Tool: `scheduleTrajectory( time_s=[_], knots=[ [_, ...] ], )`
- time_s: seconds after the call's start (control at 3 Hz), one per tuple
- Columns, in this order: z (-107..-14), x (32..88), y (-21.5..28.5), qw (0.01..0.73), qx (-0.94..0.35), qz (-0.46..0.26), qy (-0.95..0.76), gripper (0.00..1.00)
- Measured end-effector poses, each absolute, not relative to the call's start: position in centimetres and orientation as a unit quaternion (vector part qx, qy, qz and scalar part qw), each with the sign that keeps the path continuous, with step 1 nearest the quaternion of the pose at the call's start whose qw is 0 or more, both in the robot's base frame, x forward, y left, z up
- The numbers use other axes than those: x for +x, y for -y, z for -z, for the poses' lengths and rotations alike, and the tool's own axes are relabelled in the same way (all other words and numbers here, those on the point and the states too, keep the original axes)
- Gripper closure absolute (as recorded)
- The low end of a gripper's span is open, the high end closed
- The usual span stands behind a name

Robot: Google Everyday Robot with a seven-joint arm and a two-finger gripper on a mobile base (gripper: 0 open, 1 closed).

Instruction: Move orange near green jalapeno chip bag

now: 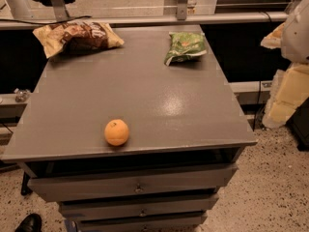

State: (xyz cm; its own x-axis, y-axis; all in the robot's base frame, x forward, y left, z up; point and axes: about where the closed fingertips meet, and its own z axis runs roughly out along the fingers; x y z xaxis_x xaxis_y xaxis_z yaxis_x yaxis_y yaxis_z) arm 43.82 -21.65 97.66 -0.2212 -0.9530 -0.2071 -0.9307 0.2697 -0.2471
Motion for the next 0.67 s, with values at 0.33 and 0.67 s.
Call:
scheduleTrajectory(
  time_s=[0.33,0.67],
  knots=[
    [-97.8,43.8,21.5,0.164,-0.603,0.036,-0.780,0.00],
    [-97.1,44.2,19.1,0.191,-0.605,0.012,-0.773,0.00]
  ],
)
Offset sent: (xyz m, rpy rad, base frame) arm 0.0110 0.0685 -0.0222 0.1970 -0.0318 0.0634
